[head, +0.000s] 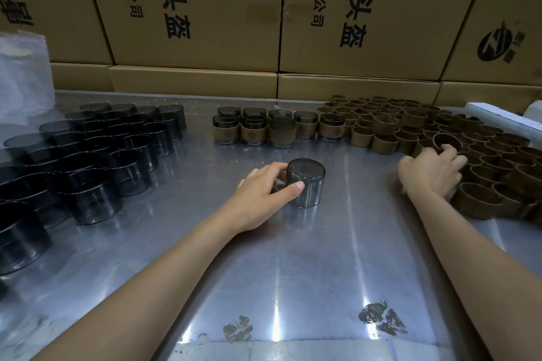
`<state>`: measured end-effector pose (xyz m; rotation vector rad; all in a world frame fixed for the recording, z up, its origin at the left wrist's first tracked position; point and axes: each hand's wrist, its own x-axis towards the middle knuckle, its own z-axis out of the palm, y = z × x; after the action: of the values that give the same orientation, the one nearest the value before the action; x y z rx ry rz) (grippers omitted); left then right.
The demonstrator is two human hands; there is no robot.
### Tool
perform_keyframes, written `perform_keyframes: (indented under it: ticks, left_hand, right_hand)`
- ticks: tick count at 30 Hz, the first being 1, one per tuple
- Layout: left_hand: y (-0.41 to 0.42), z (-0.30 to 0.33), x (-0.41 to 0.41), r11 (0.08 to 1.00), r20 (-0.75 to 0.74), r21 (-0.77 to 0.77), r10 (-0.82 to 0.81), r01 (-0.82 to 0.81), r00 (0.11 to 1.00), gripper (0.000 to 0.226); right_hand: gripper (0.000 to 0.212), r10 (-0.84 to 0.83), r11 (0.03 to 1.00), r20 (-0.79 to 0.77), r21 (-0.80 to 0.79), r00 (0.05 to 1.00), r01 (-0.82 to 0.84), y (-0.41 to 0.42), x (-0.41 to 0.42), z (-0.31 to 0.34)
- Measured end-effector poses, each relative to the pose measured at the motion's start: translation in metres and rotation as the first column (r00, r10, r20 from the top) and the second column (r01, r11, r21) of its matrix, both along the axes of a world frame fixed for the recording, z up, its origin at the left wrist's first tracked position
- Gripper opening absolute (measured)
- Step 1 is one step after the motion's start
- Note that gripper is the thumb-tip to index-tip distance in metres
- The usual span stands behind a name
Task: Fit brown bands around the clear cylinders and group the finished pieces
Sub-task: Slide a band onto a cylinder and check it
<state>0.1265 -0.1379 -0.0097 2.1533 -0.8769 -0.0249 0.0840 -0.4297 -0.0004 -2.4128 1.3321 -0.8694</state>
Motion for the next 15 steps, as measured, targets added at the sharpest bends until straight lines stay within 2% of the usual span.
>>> perform_keyframes:
  ticks: [4, 8, 11, 15]
  left_hand:
    - [0.0, 0.0, -0.001, 1.0, -0.004, -0.005, -0.008, 0.008, 1.0, 0.037]
    - [0.001, 0.001, -0.001, 1.0, -0.012, 0.002, -0.01, 0.01, 1.0, 0.037]
    - [0.001, 0.003, -0.003, 1.0, -0.008, 0.012, -0.008, 0.008, 1.0, 0.039]
    - [0.001, 0.003, -0.004, 1.0, -0.015, 0.013, -0.014, 0.014, 1.0, 0.042]
  right_hand:
    - [0.041, 0.008, 1.0, -0.034, 0.003, 0.999, -0.008, 0.001, -0.001, 0.001]
    - [0.041, 0.052, 0.997, 0.057, -0.067, 0.997, -0.048, 0.007, -0.004, 0.002]
    - [0.043, 0.21, 0.957, 0.155, -0.235, 0.965, -0.171, 0.02, -0.008, 0.001]
    - [0.043, 0.441, 0.866, 0.209, -0.354, 0.873, -0.353, 0.054, -0.014, -0.001]
